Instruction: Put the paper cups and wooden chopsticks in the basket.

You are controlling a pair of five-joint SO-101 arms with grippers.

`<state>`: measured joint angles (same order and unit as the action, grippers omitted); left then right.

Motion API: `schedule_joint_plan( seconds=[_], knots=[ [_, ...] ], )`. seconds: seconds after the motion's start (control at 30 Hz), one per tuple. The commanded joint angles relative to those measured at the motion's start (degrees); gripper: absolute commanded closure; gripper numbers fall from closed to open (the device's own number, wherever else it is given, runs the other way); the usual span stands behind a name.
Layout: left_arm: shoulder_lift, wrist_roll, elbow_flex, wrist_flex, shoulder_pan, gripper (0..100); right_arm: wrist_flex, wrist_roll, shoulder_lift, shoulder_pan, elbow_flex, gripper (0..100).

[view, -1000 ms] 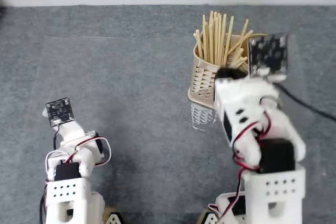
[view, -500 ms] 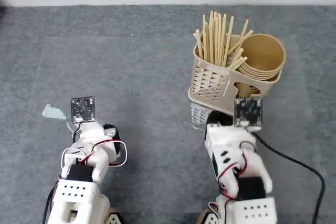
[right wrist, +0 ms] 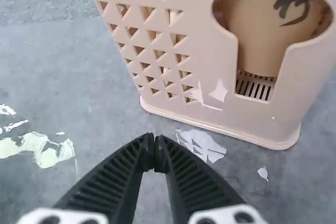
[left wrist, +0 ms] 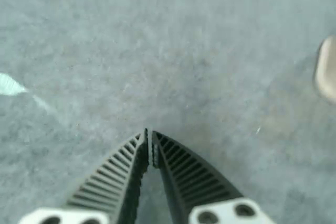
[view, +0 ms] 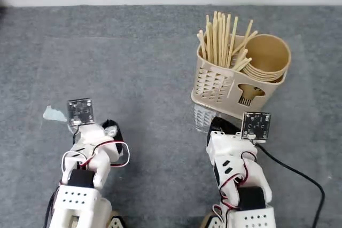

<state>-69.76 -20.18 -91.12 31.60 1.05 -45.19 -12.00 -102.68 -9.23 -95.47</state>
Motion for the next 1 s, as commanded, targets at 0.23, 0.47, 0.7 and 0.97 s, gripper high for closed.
schedule_joint_plan(
  seconds=[0.23, 0.47, 0.7, 0.97],
  knots=[
    [-32.62, -1.49, -5.58, 15.82, 2.11, 99, -3.82, -0.7, 0.4, -0.22, -0.97, 99.1],
    [-33.05, -1.23, -5.41, 21.01, 6.42, 99, -7.16, -0.7, 0.75, -0.13, -0.97, 99.1],
    [-33.05, 2.99, -5.41, 26.64, 6.95, 99, -16.48, -0.44, 0.75, -0.13, -0.97, 99.0],
    [-33.14, 8.7, -5.41, 33.58, 6.95, 99, -26.42, -0.26, 0.75, -0.13, -0.97, 99.0]
  ],
)
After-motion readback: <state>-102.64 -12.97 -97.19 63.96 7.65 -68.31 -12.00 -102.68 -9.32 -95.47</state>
